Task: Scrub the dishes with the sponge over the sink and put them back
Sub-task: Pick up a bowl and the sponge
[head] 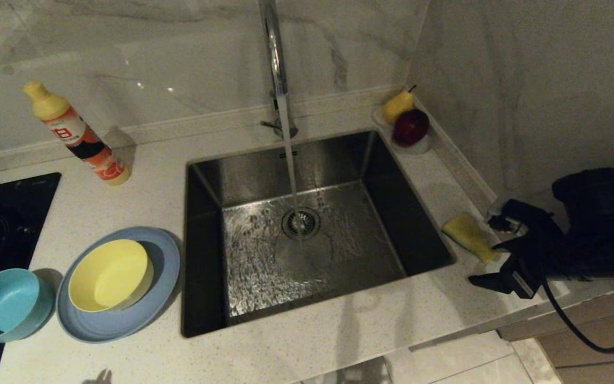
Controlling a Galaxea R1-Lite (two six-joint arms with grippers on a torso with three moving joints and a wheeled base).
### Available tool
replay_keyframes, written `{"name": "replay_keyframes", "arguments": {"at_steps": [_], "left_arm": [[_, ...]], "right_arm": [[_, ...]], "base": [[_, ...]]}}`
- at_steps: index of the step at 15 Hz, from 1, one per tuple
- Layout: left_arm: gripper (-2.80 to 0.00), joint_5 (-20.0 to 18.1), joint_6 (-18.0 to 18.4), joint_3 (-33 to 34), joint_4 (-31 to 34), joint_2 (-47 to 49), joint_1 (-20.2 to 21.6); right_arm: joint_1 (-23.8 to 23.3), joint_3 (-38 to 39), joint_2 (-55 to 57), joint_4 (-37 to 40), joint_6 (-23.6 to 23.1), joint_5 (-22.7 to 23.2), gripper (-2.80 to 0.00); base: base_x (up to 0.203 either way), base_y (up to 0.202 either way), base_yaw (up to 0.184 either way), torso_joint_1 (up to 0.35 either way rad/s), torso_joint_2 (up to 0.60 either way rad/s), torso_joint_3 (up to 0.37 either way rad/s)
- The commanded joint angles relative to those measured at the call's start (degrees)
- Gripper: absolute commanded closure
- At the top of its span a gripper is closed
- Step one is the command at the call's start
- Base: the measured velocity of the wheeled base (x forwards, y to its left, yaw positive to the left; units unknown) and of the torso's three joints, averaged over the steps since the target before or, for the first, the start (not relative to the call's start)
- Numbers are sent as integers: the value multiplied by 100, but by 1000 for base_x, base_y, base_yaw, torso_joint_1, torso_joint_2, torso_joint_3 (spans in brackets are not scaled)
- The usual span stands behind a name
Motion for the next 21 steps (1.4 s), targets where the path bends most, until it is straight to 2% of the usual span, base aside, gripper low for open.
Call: {"name": "replay_keyframes", "arguments": {"at_steps": [1, 13, 21], "left_arm": [[0, 2, 3, 176, -4, -10, -6], [0, 2, 3, 185, -4, -10, -7], [0, 2, 12, 185, -4, -10, 2]], "right_arm": [[-21, 20, 52, -17, -12, 8, 0], [-33, 56, -393, 79, 49, 122, 0], [-33, 319, -287, -9, 40, 52, 0]], "base": [[0, 0, 0, 0, 0, 0], [0, 0, 0, 0, 0, 0], [0, 0, 0, 0, 0, 0]]}}
